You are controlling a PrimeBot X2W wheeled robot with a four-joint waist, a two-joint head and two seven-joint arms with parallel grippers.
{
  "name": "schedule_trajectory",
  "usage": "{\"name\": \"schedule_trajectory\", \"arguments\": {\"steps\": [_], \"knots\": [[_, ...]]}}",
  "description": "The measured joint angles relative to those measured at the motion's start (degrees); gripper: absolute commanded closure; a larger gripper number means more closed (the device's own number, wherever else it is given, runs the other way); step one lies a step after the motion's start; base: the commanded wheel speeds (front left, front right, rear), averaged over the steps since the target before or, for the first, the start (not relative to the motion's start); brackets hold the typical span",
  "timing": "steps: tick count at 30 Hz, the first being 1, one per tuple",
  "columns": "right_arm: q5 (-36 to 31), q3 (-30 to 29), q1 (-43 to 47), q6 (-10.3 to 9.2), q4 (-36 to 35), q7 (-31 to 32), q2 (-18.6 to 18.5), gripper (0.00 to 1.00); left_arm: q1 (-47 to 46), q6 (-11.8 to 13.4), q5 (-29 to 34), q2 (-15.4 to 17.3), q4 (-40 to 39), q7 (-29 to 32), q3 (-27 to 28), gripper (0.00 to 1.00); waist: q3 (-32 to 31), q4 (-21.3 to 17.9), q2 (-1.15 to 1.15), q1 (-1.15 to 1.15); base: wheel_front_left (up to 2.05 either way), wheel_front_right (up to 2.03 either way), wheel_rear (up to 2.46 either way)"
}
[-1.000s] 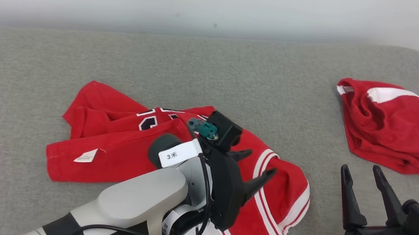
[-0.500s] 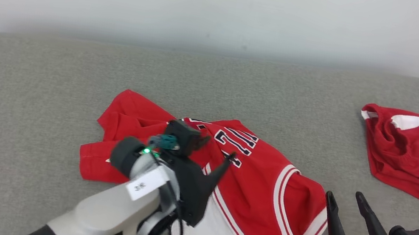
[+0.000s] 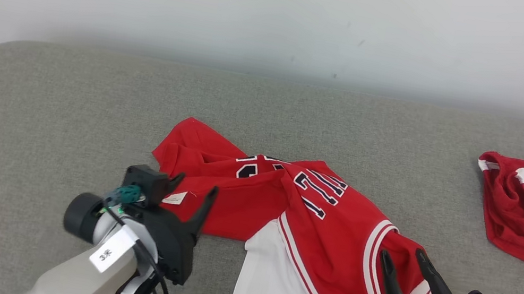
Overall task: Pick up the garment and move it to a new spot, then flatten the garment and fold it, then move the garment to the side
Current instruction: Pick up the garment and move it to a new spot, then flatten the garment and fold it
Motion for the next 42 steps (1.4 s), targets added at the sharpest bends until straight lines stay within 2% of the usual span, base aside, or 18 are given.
{"name": "schedule_trajectory", "arguments": {"steps": [12, 23, 30, 37, 42], "knots": [[0.2, 1.3, 1.2, 0.15, -2.6, 1.9, 0.3, 0.0, 5.6, 0.0, 2.8, -0.2, 4.7, -1.6, 9.1, 0.0, 0.5, 1.8, 0.01, 0.0, 0.0, 0.0, 0.0], [0.5, 2.2, 1.8, -0.11, -4.4, 3.8, 0.2, 0.0, 11.6, 0.0, 7.0, -1.0, 4.2, -2.2, 18.4, 0.0, 1.4, 3.3, 0.01, 0.0, 0.0, 0.0, 0.0], [0.5, 8.6, 2.1, 1.32, -4.0, 10.5, 0.4, 0.0, 13.4, 0.0, 13.2, -2.2, 0.5, -2.2, 23.4, 0.0, 2.4, 5.0, 0.01, 0.01, 0.0, 0.0, 0.0], [-2.1, 14.3, -1.4, 2.68, -1.4, 16.5, 0.6, 0.0, 13.4, 0.0, 16.4, -2.8, -1.3, -2.2, 23.7, 0.0, 3.2, 5.5, 0.01, 0.01, 0.0, 0.0, 0.0], [-3.4, 16.3, -5.1, 3.28, 1.3, 19.5, 1.4, 0.0, 11.2, 0.0, 17.1, -3.3, -1.4, -1.9, 21.9, 0.0, 4.0, 5.8, 0.01, 0.01, 0.0, 0.0, 0.0]]}}
